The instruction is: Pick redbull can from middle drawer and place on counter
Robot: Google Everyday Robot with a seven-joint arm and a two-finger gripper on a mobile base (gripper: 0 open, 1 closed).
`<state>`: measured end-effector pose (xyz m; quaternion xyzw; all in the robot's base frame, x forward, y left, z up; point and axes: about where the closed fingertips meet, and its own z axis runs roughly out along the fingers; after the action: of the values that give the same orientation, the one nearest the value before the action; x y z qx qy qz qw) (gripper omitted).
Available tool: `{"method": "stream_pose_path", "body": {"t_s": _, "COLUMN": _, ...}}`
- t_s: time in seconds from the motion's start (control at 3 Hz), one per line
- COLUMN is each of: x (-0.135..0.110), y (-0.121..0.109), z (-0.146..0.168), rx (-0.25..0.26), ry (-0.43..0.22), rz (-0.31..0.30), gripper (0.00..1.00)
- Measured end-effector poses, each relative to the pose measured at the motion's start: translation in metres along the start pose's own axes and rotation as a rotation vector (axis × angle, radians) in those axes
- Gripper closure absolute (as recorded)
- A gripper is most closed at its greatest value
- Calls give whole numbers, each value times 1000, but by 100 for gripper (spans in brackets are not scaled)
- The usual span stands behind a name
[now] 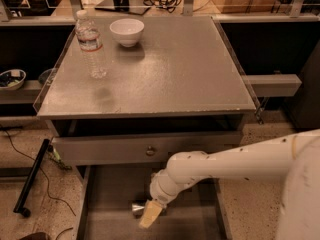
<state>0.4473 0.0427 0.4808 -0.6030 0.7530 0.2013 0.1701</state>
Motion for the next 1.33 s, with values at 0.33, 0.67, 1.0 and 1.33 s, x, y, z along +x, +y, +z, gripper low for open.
{"method": "stream_pose_path", "body": {"t_s": 0.33, "x": 2, "y": -10, "z": 31, "rx": -18, "ry": -2, "rz": 24, "gripper": 0}}
{"method": "stream_pose_path", "body": {"t_s": 0.67, "x": 2, "y": -10, "z": 32, "rx": -19, "ry": -2, "rz": 24, "gripper": 0}}
{"method": "stream_pose_path", "body": {"t_s": 1.0, "x": 9, "y": -9, "z": 40, "rx": -29, "ry": 8, "rz": 36, "gripper": 0}}
{"method": "stream_pose_path", "body": {"t_s": 1.33, "x": 28, "y": -16, "z": 60, "rx": -62, "ry": 27, "rz": 80, "gripper": 0}}
